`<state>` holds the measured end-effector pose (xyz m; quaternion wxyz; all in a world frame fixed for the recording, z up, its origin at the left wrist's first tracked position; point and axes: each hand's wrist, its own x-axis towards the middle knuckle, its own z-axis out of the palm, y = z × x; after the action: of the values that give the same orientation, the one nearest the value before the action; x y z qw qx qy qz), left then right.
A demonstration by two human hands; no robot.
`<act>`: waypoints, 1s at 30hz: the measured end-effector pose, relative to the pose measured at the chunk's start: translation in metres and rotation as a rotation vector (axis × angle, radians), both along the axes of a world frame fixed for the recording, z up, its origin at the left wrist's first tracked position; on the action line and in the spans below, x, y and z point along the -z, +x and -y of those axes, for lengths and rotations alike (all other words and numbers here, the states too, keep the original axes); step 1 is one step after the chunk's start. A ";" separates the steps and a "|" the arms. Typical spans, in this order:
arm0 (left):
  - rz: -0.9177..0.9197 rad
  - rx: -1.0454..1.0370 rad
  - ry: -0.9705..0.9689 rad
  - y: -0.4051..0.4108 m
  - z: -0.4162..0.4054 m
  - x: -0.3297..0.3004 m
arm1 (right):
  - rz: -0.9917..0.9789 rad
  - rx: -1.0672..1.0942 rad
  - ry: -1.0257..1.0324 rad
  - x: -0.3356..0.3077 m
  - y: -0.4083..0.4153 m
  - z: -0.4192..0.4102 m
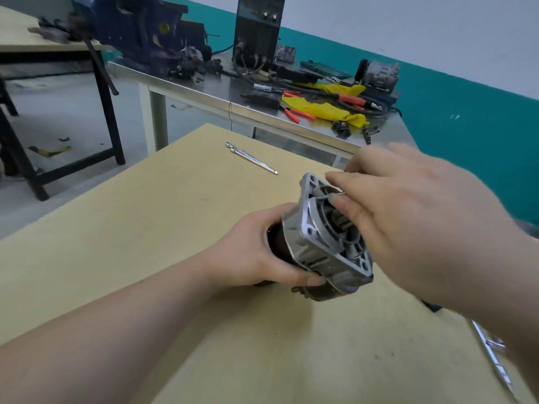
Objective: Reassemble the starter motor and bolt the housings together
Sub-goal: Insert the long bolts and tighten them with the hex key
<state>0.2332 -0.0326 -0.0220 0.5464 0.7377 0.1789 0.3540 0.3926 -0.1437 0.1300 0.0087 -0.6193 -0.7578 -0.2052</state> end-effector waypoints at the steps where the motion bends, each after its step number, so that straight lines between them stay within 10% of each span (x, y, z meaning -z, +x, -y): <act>1: -0.005 -0.018 0.006 0.001 0.002 0.001 | -0.008 0.025 0.026 0.006 -0.001 0.002; 9: -0.033 -0.165 0.058 0.008 0.014 0.003 | -0.914 -0.010 0.458 0.058 -0.001 -0.003; 30: -0.175 -0.473 0.120 0.016 0.033 0.003 | -0.998 -0.211 0.555 0.112 -0.006 -0.003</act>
<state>0.2488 -0.0657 -0.0253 0.3861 0.7344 0.3714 0.4166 0.3870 -0.1403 0.0184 0.5475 -0.5366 -0.6375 -0.0774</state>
